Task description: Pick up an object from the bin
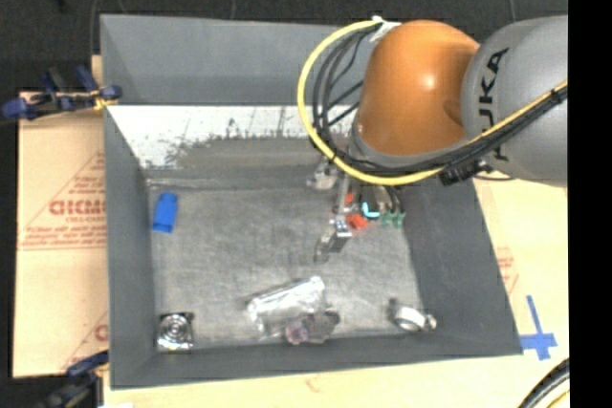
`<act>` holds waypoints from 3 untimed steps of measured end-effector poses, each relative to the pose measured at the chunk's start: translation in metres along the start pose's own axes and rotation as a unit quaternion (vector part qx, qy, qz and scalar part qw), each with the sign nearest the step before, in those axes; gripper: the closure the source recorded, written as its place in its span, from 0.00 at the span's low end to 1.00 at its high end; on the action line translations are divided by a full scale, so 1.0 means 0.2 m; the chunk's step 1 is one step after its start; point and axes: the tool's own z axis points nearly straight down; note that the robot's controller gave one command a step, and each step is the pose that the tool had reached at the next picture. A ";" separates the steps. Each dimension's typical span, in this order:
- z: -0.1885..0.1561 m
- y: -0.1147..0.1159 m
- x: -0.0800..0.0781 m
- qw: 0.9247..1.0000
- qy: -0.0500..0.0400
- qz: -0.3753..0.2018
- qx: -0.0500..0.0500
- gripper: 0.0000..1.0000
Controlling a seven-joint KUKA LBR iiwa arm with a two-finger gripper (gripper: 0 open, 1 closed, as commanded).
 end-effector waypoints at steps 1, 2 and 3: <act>0.73 0.02 0.30 0.997 -0.008 -0.071 0.000 0.00; 0.71 0.04 0.24 1.000 -0.003 -0.022 -0.001 0.00; 0.71 0.04 0.24 1.000 -0.002 -0.021 -0.001 1.00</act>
Offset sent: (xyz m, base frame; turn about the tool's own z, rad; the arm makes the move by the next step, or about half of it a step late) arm -0.0693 0.0044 -0.1582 -0.1453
